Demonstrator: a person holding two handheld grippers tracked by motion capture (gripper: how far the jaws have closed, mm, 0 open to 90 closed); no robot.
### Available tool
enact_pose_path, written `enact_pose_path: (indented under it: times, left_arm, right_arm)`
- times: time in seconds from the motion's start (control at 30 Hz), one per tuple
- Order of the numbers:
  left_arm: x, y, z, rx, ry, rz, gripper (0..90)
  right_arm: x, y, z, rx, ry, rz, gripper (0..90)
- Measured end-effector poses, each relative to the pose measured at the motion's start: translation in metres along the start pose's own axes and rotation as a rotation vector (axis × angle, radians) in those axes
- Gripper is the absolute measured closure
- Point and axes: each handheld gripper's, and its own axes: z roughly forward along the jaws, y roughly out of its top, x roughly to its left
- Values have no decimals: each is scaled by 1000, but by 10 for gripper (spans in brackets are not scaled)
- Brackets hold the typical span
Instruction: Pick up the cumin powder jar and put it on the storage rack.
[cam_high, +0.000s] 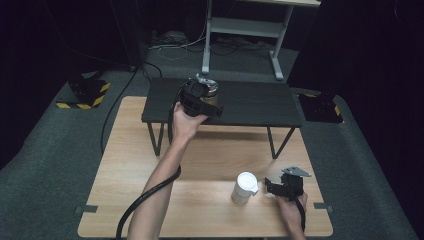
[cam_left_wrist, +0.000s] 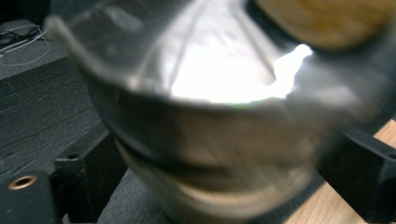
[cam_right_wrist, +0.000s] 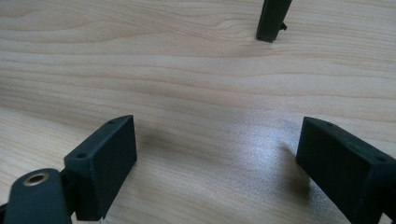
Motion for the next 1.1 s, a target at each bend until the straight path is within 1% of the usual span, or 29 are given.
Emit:
enact_pose_path:
  times: [0.13, 0.23, 0.33, 0.53, 0.67, 0.83, 0.9, 0.93, 0.97, 1.03, 1.1]
  left_arm:
    - [-4, -8, -9, -14, 18, 0, 38]
    - [-4, -16, -17, -31, 20, -9, 29]
    - [-4, -26, -28, -39, 29, -1, 28]
    - [-1, -47, -43, -55, 21, -21, 28]
    - [0, -59, -50, -64, 10, -27, 28]
    - [-2, -71, -55, -61, 7, -12, 29]
    - [-3, -77, -57, -66, 4, -11, 32]
    - [-3, -84, -59, -73, -2, -9, 32]
    - [-3, -84, -59, -73, -2, -9, 33]
    - [-4, -94, -62, -81, -6, -10, 34]
    - [-6, -104, -63, -82, 1, 1, 35]
  right_arm:
    - [0, 0, 0, 0, -2, -3, 116]
    - [1, 0, 0, 2, -3, -6, 117]
    - [1, 0, 0, 3, -4, -7, 116]
    - [2, 1, 0, 4, -6, -10, 115]
    - [2, 1, 0, 4, -6, -10, 115]
    - [2, 1, 0, 4, -6, -11, 115]
    - [2, 1, 0, 4, -6, -11, 115]
    - [2, 1, 0, 4, -6, -11, 115]
    - [2, 1, 0, 4, -6, -11, 115]
    - [2, 1, 0, 4, -6, -11, 115]
    - [2, 1, 0, 4, -6, -11, 115]
